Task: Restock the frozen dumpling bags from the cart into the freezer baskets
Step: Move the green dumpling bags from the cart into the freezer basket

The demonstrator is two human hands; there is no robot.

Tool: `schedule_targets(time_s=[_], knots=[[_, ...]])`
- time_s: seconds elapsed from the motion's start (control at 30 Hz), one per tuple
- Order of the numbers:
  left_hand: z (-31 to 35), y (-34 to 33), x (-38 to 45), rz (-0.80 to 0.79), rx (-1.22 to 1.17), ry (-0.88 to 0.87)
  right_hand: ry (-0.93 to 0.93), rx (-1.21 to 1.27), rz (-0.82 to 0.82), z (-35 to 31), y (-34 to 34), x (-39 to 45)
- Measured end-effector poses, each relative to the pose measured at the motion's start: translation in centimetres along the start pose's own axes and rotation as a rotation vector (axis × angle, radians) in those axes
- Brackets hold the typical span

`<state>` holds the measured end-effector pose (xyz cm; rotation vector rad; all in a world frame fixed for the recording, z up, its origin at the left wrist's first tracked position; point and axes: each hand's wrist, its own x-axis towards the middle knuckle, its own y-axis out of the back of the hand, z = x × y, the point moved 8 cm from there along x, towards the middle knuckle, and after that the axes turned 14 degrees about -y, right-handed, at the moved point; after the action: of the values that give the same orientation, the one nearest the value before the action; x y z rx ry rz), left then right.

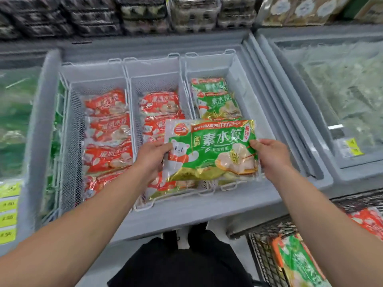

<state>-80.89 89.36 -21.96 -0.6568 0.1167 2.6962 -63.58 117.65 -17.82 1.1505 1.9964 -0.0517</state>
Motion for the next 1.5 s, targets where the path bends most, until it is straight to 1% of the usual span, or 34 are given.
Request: schedule_targets(time_s=[0.13, 0.27, 0.47, 0.63, 0.77, 0.83, 1.0, 1.13, 1.2, 1.3, 1.4, 1.5], knots=[[0.9, -0.3, 3.1, 0.042, -0.043, 0.026, -0.096, 0.043, -0.055, -1.8, -2.1, 4.5], [1.1, -2.1, 7.0, 0.106, -0.039, 0.066, -0.134, 0.003, -0.063, -5.0, -3.7, 8.9], [1.7, -6.5, 13.9, 0.196, 0.024, 0.125, -0.134, -0.120, -0.096, -10.3, -6.1, 17.0], [2.7, -10.9, 22.2, 0.261, 0.079, 0.142, -0.081, -0.243, -0.137, -15.6, -9.0, 26.2], [4.3, -13.5, 29.5, 0.307, 0.117, 0.123, -0.073, -0.272, -0.142, -18.9, -11.8, 33.8], [4.6, -14.6, 33.3, 0.318, 0.121, 0.132, -0.061, -0.275, -0.157, -21.1, -13.4, 36.2], [4.6, -17.7, 41.1, 0.269, 0.090, 0.153, -0.052, -0.339, -0.153, -25.2, -17.5, 40.6], [4.4, -19.5, 44.7, 0.230, 0.064, 0.163, -0.102, -0.442, -0.212, -24.9, -20.9, 44.0], [4.2, -19.6, 45.6, 0.231, 0.082, 0.173, -0.124, -0.487, -0.214, -24.5, -21.7, 44.6], [4.1, -19.6, 46.2, 0.194, 0.194, 0.144, -0.111, -0.484, -0.179, -23.8, -22.1, 45.5], [4.5, -19.1, 45.5, 0.143, 0.277, 0.041, -0.025, -0.474, -0.168, -23.5, -21.7, 44.5], [4.9, -18.3, 42.9, 0.101, 0.349, 0.001, 0.045, -0.503, -0.212, -22.8, -21.0, 40.8]])
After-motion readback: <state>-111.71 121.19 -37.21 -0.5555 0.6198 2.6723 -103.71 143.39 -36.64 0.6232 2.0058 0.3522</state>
